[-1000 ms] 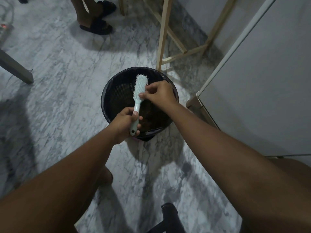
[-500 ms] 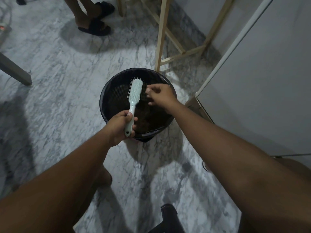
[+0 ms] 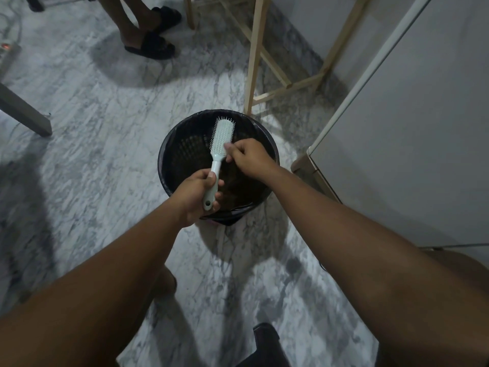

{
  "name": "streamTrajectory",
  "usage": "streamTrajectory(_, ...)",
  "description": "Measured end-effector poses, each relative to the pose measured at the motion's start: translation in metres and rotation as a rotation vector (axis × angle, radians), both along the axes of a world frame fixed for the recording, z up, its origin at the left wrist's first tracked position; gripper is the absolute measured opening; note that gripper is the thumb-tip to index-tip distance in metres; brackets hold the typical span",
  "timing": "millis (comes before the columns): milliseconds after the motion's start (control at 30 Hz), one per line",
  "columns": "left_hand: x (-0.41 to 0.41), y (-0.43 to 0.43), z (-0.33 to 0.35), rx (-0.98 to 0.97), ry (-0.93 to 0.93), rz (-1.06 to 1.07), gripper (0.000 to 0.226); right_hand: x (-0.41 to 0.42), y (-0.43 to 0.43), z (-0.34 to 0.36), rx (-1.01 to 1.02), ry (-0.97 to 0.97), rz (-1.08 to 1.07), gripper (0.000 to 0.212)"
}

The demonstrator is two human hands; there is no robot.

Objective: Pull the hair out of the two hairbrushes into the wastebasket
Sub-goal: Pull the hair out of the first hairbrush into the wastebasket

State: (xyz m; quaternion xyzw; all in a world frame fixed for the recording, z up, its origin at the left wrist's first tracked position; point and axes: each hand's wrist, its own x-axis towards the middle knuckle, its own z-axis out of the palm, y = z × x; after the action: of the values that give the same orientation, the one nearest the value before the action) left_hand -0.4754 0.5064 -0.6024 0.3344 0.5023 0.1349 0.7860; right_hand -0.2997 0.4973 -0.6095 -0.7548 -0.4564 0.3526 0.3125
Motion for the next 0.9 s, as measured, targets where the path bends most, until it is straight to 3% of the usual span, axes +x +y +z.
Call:
streamTrajectory(100, -0.003, -0.002, -0.003, -0.012, 0.013, 0.016, 0.015, 0.003, 0.003, 0.0, 0.066, 0.126, -0.451, 0.048)
streamTrajectory(133, -0.005, -0.003, -0.005, -0.017, 0.015, 0.016, 0.015, 0.003, 0.003, 0.0, 0.072, 0.134, -0.502, 0.044)
streamTrajectory(200, -0.008, -0.005, -0.007, -0.028, 0.011, 0.016, 0.016, -0.001, 0.001, 0.0, 0.077, 0.095, -0.385, 0.03)
streamTrajectory(233, -0.008, -0.006, -0.007, -0.035, 0.009, 0.018, 0.017, -0.005, 0.001, 0.0, 0.091, 0.084, -0.306, 0.036)
streamTrajectory(333, -0.008, -0.008, -0.005, -0.012, 0.043, -0.021, 0.022, -0.016, 0.009, 0.0, 0.112, 0.03, -0.181, 0.081)
streamTrajectory(367, -0.008, -0.009, -0.004, 0.006, 0.066, -0.052, 0.023, -0.017, 0.013, 0.001, 0.109, -0.011, -0.164, 0.085)
streamTrajectory(600, -0.003, -0.013, -0.001, 0.004, 0.073, -0.105, 0.024, -0.007, 0.029, 0.019, 0.209, -0.077, -0.327, 0.026)
streamTrajectory(767, -0.005, -0.018, -0.005, -0.062, 0.007, -0.099, 0.026, 0.007, 0.031, 0.02, 0.128, -0.099, -0.377, 0.032)
streamTrajectory(900, -0.009, -0.018, -0.005, -0.057, 0.005, -0.08, 0.027, 0.016, 0.029, 0.015, 0.157, 0.156, -0.545, 0.029)
